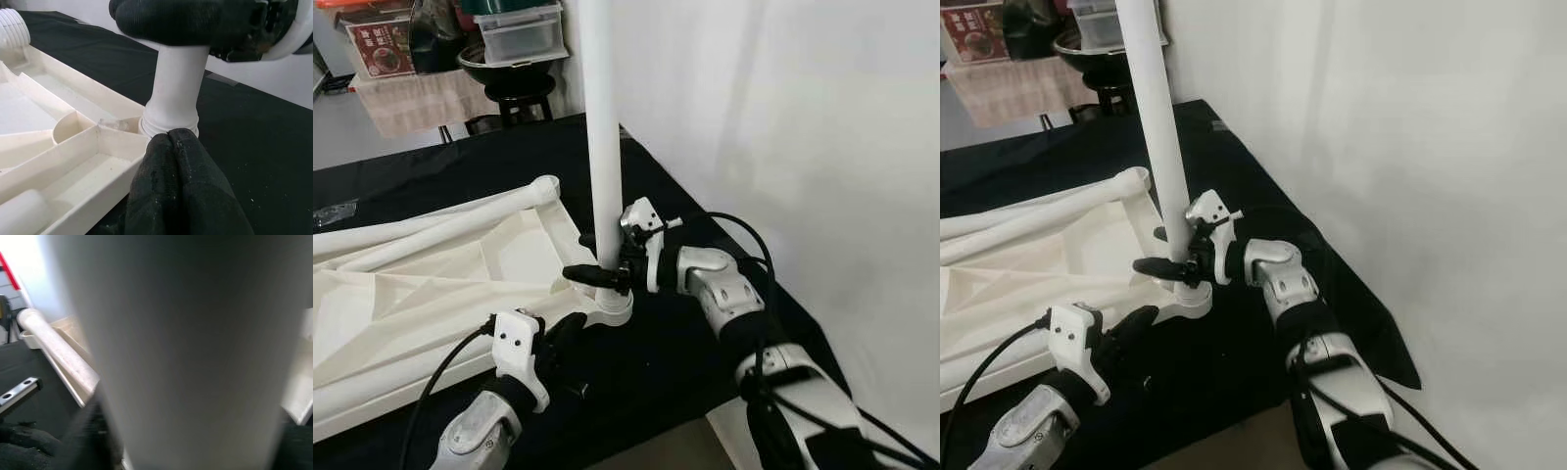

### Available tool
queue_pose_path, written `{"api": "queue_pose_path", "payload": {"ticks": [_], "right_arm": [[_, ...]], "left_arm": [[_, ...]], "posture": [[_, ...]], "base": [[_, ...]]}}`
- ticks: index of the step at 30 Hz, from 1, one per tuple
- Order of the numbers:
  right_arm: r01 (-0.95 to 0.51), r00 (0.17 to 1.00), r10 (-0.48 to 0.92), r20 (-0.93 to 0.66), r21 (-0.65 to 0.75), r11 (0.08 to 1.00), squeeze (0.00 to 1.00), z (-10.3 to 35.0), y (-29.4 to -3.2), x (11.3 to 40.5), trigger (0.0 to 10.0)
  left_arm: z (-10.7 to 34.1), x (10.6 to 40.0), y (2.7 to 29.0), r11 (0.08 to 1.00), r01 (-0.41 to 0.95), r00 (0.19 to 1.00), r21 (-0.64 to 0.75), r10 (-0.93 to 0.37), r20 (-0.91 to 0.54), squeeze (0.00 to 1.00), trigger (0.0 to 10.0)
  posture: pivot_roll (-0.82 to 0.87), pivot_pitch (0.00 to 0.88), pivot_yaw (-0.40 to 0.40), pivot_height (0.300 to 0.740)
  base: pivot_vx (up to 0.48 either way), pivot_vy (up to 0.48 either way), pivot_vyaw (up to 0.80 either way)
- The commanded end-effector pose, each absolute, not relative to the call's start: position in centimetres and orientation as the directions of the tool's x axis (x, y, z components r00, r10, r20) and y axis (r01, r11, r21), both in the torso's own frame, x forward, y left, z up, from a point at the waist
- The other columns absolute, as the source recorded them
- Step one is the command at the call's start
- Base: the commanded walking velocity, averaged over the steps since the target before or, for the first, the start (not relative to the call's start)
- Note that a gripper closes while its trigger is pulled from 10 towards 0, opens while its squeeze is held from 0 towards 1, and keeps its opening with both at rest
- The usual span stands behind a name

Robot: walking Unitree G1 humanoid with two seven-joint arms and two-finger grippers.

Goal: Building children table

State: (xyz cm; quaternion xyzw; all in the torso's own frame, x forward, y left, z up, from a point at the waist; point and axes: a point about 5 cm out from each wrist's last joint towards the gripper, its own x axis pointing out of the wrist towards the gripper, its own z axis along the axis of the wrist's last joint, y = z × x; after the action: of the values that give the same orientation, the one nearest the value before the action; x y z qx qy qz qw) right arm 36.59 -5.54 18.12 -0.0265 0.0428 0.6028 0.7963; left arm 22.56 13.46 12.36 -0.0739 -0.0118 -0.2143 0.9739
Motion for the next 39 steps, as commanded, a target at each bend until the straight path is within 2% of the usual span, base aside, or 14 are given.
{"api": "queue_pose_path", "payload": {"ticks": [1, 13, 14, 15, 16, 18, 22, 26, 27, 28, 29, 31, 32, 39], "right_arm": [[-0.975, 0.222, 0.972, -0.082, 0.01, 0.223, 0.0, 18.3, -4.8, 36.4, 0.0], [-0.929, 0.371, 0.927, -0.062, -0.025, 0.37, 0.0, 16.9, -7.4, 36.4, 0.0], [-0.881, 0.472, 0.879, -0.071, -0.031, 0.471, 0.0, 16.2, -7.7, 36.2, 0.0], [-0.641, 0.766, 0.636, -0.091, -0.031, 0.767, 0.0, 15.4, -8.4, 36.6, 0.0], [-0.396, 0.914, 0.39, -0.112, -0.043, 0.917, 0.0, 14.8, -9.5, 36.6, 0.0], [-0.223, 0.969, 0.214, -0.126, -0.058, 0.973, 0.0, 14.5, -10.4, 36.4, 0.0], [-0.484, 0.873, 0.478, -0.103, -0.054, 0.873, 0.0, 13.6, -6.0, 33.5, 0.0], [-0.514, 0.855, 0.506, -0.116, -0.048, 0.857, 0.0, 13.4, -5.6, 33.9, 0.0], [-0.498, 0.863, 0.488, -0.128, -0.054, 0.866, 0.0, 13.3, -5.7, 34.1, 3.2], [-0.498, 0.863, 0.488, -0.128, -0.054, 0.866, 0.0, 13.3, -5.7, 34.1, 3.2], [-0.513, 0.854, 0.502, -0.136, -0.061, 0.856, 0.0, 13.4, -5.7, 34.1, 10.0], [-0.526, 0.846, 0.514, -0.141, -0.066, 0.848, 0.0, 13.5, -5.6, 34.2, 10.0], [-0.546, 0.834, 0.536, -0.131, -0.055, 0.836, 1.0, 13.9, -5.6, 34.1, 10.0], [-0.725, 0.688, 0.724, -0.042, -0.019, 0.688, 1.0, 16.5, -4.4, 34.3, 10.0]], "left_arm": [[12.0, 22.4, 13.5, 0.898, 0.416, 0.909, -0.141, -0.415, 0.042, 0.0, 10.0], [12.1, 22.2, 13.5, 0.896, 0.419, 0.908, -0.146, -0.417, 0.046, 0.0, 10.0], [12.2, 22.1, 13.6, 0.895, 0.421, 0.907, -0.148, -0.419, 0.047, 0.0, 10.0], [12.3, 22.0, 13.7, 0.894, 0.423, 0.906, -0.149, -0.42, 0.047, 0.0, 10.0], [12.3, 21.9, 13.8, 0.894, 0.423, 0.906, -0.149, -0.421, 0.047, 0.0, 10.0], [12.3, 21.9, 13.8, 0.894, 0.424, 0.906, -0.148, -0.422, 0.047, 0.0, 10.0], [12.3, 22.1, 13.9, 0.891, 0.429, 0.903, -0.149, -0.427, 0.043, 0.0, 10.0], [12.3, 22.2, 13.9, 0.889, 0.432, 0.901, -0.149, -0.431, 0.043, 0.0, 10.0], [12.3, 22.2, 14.0, 0.892, 0.427, 0.904, -0.147, -0.425, 0.045, 0.0, 10.0], [12.3, 22.2, 14.0, 0.892, 0.427, 0.904, -0.147, -0.425, 0.045, 0.0, 10.0], [12.4, 22.2, 14.0, 0.896, 0.419, 0.908, -0.147, -0.417, 0.047, 0.0, 10.0], [12.4, 22.2, 14.0, 0.899, 0.414, 0.91, -0.146, -0.411, 0.049, 0.0, 10.0], [12.4, 22.3, 14.0, 0.899, 0.411, 0.911, -0.147, -0.409, 0.05, 0.0, 10.0], [12.4, 22.4, 13.9, 0.895, 0.419, 0.908, -0.154, -0.417, 0.05, 0.0, 10.0]], "posture": [[-0.01, 0.013, 0.017, 0.74], [-0.02, 0.041, 0.032, 0.74], [-0.03, 0.051, 0.03, 0.74], [-0.04, 0.061, 0.031, 0.74], [-0.04, 0.061, 0.031, 0.74], [-0.04, 0.061, 0.031, 0.74], [-0.04, 0.059, 0.042, 0.74], [-0.05, 0.055, 0.039, 0.74], [-0.05, 0.055, 0.039, 0.74], [-0.05, 0.055, 0.039, 0.74], [-0.05, 0.058, 0.042, 0.74], [-0.05, 0.058, 0.042, 0.74], [-0.05, 0.056, 0.039, 0.74], [-0.04, 0.045, 0.04, 0.74]], "base": [[0.0, 0.0, 0.0], [0.0, 0.0, 0.0], [0.0, 0.0, 0.0], [0.0, 0.0, 0.0], [0.0, 0.0, 0.0], [0.0, 0.0, 0.0], [0.0, 0.0, 0.0], [0.0, 0.0, 0.0], [0.0, 0.0, 0.0], [0.0, 0.0, 0.0], [0.0, 0.0, 0.0], [0.0, 0.0, 0.0], [0.0, 0.0, 0.0], [0.0, 0.0, 0.0]]}}
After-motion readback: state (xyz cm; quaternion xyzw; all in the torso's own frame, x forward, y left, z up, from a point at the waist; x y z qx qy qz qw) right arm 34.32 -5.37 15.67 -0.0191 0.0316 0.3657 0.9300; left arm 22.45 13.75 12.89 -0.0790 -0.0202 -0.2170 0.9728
